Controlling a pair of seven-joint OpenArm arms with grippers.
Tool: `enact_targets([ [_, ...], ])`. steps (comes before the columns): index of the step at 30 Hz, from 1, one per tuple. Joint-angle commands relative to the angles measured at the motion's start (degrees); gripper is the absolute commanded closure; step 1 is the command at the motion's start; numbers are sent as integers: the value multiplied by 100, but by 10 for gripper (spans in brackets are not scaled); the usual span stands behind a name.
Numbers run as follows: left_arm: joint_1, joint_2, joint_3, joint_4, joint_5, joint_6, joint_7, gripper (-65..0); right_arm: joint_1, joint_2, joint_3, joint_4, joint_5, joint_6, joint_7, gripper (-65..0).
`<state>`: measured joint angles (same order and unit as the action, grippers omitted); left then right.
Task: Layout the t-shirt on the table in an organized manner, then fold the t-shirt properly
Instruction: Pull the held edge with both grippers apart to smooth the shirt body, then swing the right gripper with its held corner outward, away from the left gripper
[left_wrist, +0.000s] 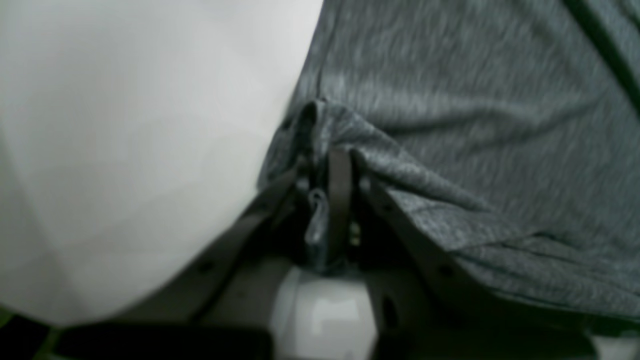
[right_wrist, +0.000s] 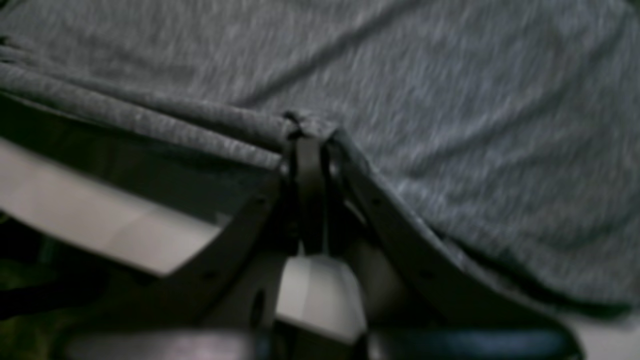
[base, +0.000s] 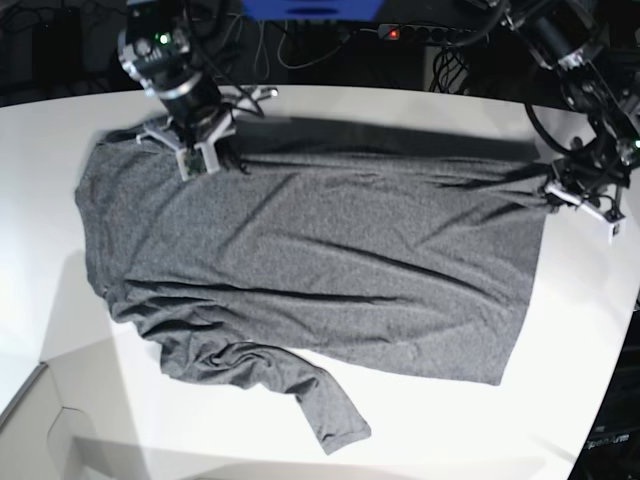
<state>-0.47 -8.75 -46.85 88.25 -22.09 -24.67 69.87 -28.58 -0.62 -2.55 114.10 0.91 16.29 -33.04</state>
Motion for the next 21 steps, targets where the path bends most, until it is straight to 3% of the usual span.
enact_targets([
  [1,-142,-105,-14,15,-55,9,-90,0,75,23,4,102,28,28,47,0],
  [6,-441,-105,48,-179,-55,9,-90,0,401,137,-22,67,37,28,-208,0],
  [14,-757,-289,751,-240,-38,18,-90,0,717,137,-22,-232,37,28,-244,0],
  [21,-1109,-246,751,-249,877,18,-99,0,972,137,-22,-461,37,28,-244,0],
])
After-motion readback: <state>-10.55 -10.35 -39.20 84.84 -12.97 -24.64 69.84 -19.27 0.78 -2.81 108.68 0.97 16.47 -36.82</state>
